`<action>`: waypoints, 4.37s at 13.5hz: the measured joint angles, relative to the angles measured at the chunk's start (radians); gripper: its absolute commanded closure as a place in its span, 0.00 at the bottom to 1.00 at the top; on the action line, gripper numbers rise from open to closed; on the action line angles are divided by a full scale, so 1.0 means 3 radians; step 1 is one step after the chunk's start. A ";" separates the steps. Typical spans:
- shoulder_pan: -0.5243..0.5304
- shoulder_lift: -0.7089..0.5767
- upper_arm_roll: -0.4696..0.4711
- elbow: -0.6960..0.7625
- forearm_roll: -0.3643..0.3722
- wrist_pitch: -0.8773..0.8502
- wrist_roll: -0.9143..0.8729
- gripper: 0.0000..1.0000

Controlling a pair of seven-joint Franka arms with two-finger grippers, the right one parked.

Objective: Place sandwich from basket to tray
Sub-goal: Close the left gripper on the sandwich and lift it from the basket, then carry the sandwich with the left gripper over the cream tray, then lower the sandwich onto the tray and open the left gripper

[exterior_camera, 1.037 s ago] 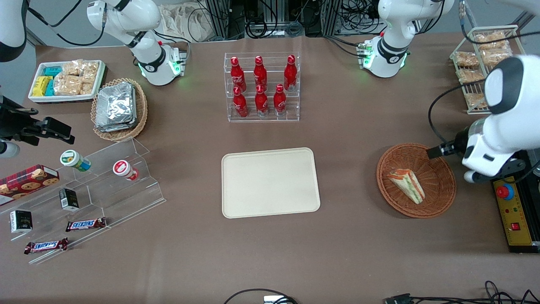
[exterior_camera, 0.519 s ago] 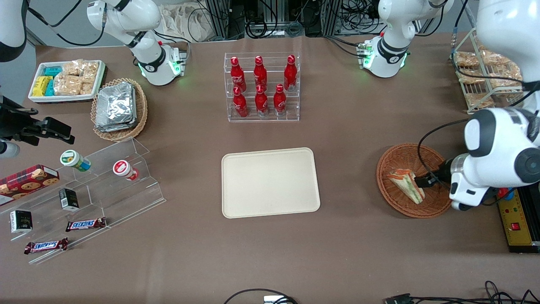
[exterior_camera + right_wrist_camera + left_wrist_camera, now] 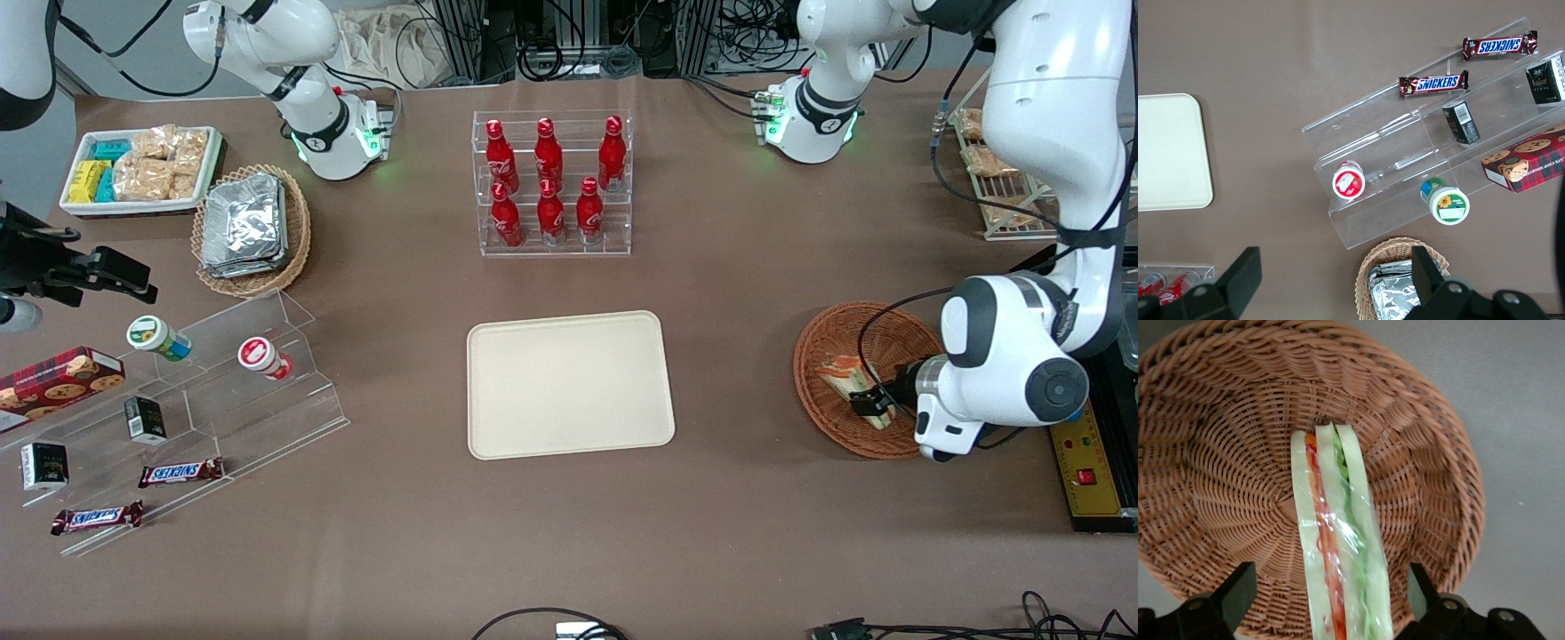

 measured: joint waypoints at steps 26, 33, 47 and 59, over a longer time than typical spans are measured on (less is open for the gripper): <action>0.0016 -0.0780 -0.0372 -0.0284 -0.0214 -0.0167 0.0358 0.84; -0.0079 -0.0817 -0.1084 -0.0091 -0.0218 -0.0386 0.0425 0.92; -0.0945 0.0587 -0.1128 0.0436 0.0022 0.0397 0.0309 0.80; -0.0965 0.0881 -0.1079 0.0486 0.0227 0.0614 0.0309 0.69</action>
